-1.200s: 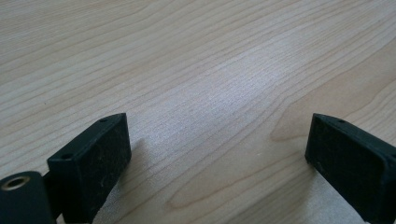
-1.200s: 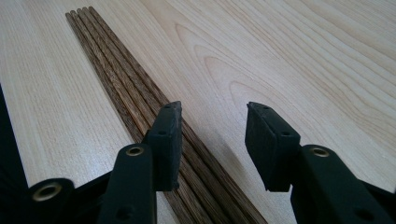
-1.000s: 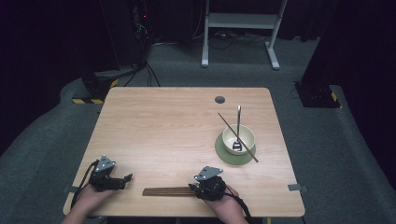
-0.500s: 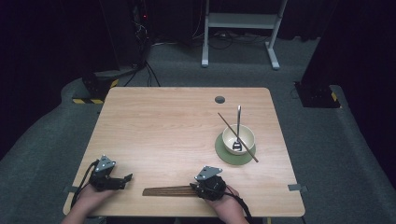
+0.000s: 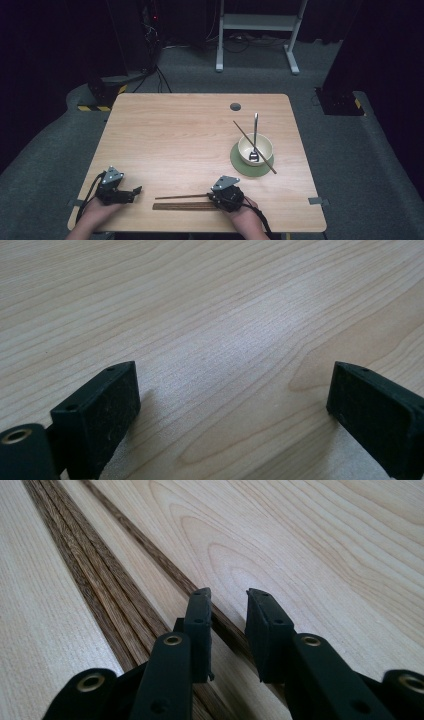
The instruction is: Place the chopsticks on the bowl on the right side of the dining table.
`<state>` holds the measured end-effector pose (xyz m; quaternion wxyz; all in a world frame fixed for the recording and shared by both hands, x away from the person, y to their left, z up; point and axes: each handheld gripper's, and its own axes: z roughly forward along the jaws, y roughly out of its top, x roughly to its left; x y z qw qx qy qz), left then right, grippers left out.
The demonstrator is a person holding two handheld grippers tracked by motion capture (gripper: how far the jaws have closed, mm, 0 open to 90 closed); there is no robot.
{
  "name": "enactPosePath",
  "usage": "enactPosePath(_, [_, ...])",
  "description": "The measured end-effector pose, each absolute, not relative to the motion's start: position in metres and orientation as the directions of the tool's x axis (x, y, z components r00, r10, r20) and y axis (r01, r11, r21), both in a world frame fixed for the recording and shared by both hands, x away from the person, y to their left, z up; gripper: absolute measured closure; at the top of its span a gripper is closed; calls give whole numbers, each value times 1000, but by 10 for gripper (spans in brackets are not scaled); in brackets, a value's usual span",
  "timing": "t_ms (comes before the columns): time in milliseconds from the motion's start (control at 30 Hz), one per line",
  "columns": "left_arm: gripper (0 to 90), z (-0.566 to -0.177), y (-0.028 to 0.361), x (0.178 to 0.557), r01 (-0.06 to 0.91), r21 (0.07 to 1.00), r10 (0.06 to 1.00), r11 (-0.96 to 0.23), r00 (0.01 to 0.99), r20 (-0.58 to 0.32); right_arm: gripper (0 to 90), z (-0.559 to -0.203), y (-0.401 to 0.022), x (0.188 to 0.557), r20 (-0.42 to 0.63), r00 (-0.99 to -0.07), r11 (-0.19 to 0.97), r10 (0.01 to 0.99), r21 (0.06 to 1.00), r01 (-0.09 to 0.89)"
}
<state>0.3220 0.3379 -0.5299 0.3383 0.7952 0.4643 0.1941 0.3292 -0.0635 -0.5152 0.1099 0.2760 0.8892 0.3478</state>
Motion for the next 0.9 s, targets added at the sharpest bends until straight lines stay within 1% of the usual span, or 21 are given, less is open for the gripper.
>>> enactPosePath(267, [69,-530,338,322,607,719,869,-340,494,-6,792,-515,-69,335,-23,-812,606,583,678,416])
enactPosePath(667, [69,-530,338,322,607,719,870,-339,493,-6,835,-515,-84,345,-33,-783,587,621,682,436])
enactPosePath(800, [69,-530,338,322,607,719,870,-339,493,-6,831,-516,-88,346,-28,-782,582,622,684,439])
enactPosePath(900, [70,-530,338,322,606,719,870,-340,493,-4,785,-515,-89,345,-35,-796,597,605,681,424])
